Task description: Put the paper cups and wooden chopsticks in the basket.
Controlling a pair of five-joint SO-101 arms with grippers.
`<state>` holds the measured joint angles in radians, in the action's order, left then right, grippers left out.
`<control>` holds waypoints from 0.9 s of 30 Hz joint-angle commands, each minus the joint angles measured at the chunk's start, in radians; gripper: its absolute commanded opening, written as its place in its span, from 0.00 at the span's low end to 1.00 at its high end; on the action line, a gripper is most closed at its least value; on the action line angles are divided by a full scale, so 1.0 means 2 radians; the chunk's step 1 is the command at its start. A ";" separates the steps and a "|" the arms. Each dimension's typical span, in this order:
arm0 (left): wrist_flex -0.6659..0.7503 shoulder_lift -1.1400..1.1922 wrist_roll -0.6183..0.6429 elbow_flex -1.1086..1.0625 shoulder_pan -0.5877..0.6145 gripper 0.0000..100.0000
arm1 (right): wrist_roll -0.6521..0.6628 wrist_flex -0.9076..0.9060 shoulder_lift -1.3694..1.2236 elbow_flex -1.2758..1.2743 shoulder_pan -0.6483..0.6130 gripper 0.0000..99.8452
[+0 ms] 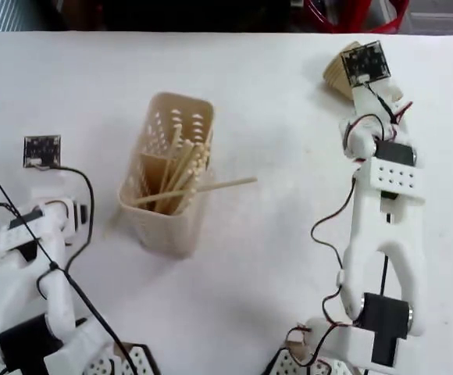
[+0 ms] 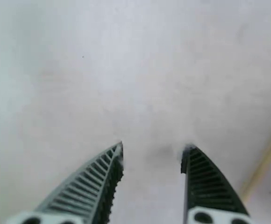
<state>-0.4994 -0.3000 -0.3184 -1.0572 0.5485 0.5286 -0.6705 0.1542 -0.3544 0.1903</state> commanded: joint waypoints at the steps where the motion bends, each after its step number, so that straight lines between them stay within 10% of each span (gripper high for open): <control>1: 0.011 -0.013 -0.005 0.003 -0.014 0.21 | -0.007 -0.095 0.063 0.000 0.016 0.03; 11: 0.025 -0.013 -0.005 0.002 -0.014 0.21 | 0.015 0.025 0.412 -0.389 0.016 0.03; 27: 0.028 -0.012 -0.002 0.001 -0.022 0.21 | 0.064 -0.077 0.827 -0.666 0.009 0.03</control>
<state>-0.4626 -0.3000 -0.3184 -1.0572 0.5194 0.6467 -0.7564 1.7039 -1.6724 0.2025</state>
